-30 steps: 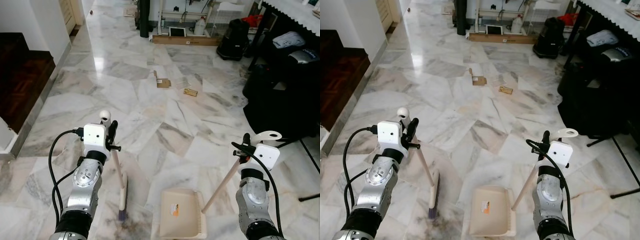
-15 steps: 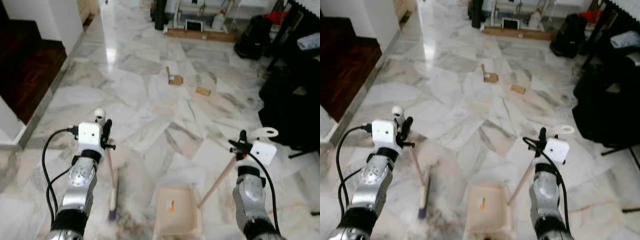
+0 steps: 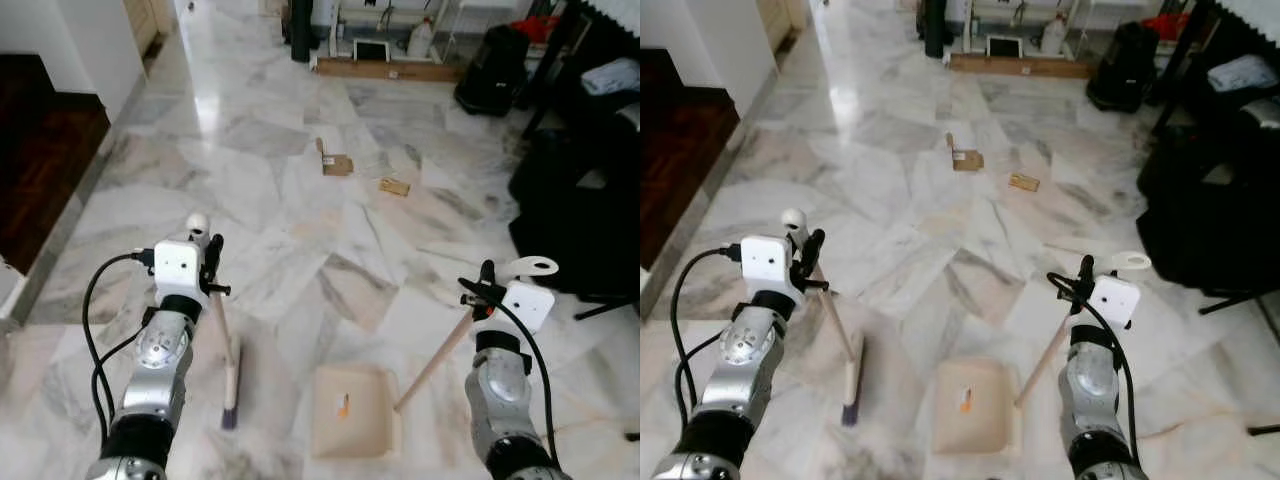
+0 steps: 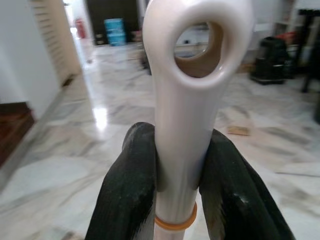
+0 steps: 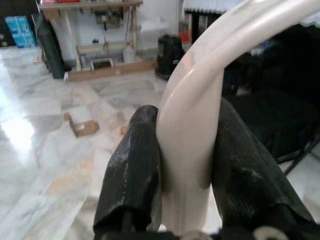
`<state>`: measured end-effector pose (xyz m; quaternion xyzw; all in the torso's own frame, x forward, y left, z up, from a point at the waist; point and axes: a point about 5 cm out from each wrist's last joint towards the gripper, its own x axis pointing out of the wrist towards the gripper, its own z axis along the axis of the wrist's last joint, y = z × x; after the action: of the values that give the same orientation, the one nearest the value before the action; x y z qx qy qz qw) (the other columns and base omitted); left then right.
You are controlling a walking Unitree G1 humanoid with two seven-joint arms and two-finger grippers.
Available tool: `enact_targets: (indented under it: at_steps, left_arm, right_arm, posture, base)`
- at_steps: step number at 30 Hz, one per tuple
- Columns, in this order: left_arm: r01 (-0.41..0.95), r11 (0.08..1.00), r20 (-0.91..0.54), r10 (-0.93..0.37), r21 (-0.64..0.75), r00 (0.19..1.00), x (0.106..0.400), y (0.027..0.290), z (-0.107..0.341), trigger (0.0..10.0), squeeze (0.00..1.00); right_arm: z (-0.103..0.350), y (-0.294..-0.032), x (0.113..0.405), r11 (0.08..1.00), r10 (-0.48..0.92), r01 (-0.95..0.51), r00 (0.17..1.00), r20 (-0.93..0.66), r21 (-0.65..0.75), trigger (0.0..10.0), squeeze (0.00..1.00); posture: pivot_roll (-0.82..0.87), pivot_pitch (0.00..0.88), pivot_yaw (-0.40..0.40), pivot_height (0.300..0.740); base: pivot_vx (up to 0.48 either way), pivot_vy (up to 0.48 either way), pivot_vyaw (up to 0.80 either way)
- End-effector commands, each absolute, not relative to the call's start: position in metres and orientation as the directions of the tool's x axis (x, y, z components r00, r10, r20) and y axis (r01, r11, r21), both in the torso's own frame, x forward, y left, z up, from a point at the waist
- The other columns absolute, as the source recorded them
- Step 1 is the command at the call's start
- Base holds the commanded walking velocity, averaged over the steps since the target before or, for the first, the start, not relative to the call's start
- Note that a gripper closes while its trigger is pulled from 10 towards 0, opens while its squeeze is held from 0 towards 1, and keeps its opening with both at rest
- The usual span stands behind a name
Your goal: Sweep floor
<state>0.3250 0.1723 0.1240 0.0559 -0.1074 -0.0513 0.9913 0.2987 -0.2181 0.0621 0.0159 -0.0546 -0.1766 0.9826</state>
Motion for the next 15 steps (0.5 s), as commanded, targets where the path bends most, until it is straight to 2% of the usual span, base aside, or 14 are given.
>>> enact_targets:
  at_steps: [1, 15]
  left_arm:
    - [0.094, 0.989, 0.242, -0.12, 0.116, 0.963, 0.3269, 0.1721, 0.1319, 10.0, 0.0]
    - [0.109, 0.987, 0.229, -0.134, 0.12, 0.964, 0.3259, 0.1718, 0.1276, 10.0, 0.0]
  right_arm:
    - [0.0715, -0.2177, 0.3037, 0.938, -0.346, 0.341, 0.928, 0.141, 0.058, 10.0, 0.0]
    - [0.0688, -0.2135, 0.3035, 0.942, -0.335, 0.33, 0.933, 0.132, 0.056, 10.0, 0.0]
  posture:
    - [0.14, 0.103, -0.068, 0.74]
    - [0.15, 0.042, -0.062, 0.74]
  base:
    - [0.33, 0.0, 0.0]
    - [0.326, 0.0, 0.0]
